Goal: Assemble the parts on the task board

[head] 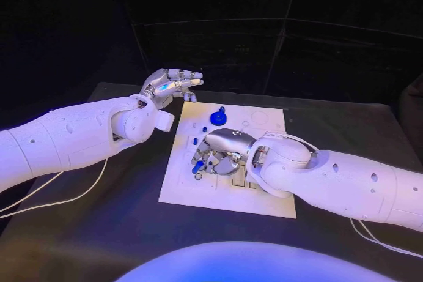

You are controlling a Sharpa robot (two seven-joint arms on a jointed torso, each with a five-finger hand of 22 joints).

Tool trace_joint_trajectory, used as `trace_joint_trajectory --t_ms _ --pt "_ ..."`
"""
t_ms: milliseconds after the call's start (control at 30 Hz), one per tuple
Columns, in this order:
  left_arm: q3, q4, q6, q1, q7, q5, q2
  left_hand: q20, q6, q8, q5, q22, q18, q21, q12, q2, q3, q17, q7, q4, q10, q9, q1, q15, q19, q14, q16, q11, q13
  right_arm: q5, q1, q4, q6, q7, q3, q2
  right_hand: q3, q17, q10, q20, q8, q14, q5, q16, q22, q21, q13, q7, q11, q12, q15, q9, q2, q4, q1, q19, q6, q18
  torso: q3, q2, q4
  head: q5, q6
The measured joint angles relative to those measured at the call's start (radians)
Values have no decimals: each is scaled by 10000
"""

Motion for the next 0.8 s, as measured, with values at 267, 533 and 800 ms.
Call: trace_joint_trajectory --t_ms 267,533,800 --pt "0 -7 14 0 0 0 44 0 0 45 0 0 0 0 38 0 0 -23 0 0 0 0 0 0 0 0 0 0 0 -519 -129 -473 406 -22 2 385 10 0 0 0 -9 0 1 0 -1 0 0 7 0 0 0 -16 -1 11 0 0 -24 0 2 -3 -14 107 -38" --pt "1 -14 25 1 0 0 50 0 0 44 0 0 0 0 38 0 0 -23 0 0 0 0 0 0 0 0 0 0 0 -942 -188 -620 619 -241 -2 444 10 1 0 0 -51 0 39 0 -1 0 -2 3 0 0 0 -4 -10 11 8 0 -30 0 8 -3 -19 160 -66" --pt "1 -25 30 2 -3 0 44 0 0 44 0 -8 0 0 38 0 0 -23 0 0 0 0 0 0 0 0 0 0 0 -1273 -213 -695 677 -546 -1 566 10 -12 0 0 -86 0 86 0 11 0 -2 7 -1 -37 1 -1 -61 10 -43 0 -26 1 13 2 -27 167 -83"
